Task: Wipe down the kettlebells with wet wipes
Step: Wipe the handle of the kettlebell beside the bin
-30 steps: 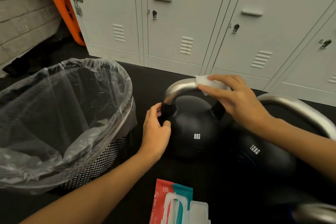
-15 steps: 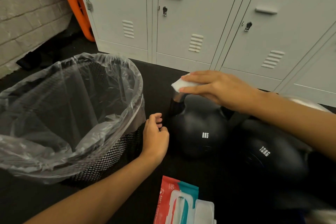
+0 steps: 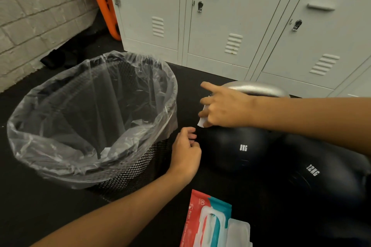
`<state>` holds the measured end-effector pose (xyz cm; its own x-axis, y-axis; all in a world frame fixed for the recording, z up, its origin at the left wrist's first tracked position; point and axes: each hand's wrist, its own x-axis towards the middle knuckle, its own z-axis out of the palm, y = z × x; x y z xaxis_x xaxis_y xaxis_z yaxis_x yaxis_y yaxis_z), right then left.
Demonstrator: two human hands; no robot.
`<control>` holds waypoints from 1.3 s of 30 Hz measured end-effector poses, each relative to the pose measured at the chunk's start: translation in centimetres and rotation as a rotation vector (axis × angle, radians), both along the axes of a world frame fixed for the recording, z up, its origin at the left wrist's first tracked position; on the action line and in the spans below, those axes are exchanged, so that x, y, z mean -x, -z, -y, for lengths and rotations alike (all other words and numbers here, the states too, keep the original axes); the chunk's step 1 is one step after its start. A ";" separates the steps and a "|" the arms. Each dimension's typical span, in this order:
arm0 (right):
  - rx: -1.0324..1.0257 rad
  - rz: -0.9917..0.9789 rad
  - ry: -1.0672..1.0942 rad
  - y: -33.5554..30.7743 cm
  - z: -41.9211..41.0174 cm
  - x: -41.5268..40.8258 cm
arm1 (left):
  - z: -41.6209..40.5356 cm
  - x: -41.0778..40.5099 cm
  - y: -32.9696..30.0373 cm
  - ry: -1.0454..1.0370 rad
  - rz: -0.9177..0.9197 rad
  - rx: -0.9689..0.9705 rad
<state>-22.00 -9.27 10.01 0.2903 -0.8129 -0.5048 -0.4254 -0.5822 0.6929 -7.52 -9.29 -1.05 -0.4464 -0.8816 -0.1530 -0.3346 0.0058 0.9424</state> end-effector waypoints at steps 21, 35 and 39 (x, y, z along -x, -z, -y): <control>0.379 0.548 -0.073 -5.2 -4.6 6.1 | 0.2 0.5 -0.4 0.046 -0.019 -0.009; 0.158 0.276 -0.232 0.9 -0.8 2.1 | 0.0 0.6 -1.7 0.058 -0.012 0.012; 0.326 0.437 -0.157 -2.1 -2.5 3.1 | -0.4 0.9 -2.1 0.155 -0.016 0.067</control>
<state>-25.14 -6.75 12.07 0.5459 -0.8369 -0.0401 -0.6389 -0.4467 0.6263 -8.39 -8.86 1.07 -0.5801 -0.8098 -0.0879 -0.3099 0.1196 0.9432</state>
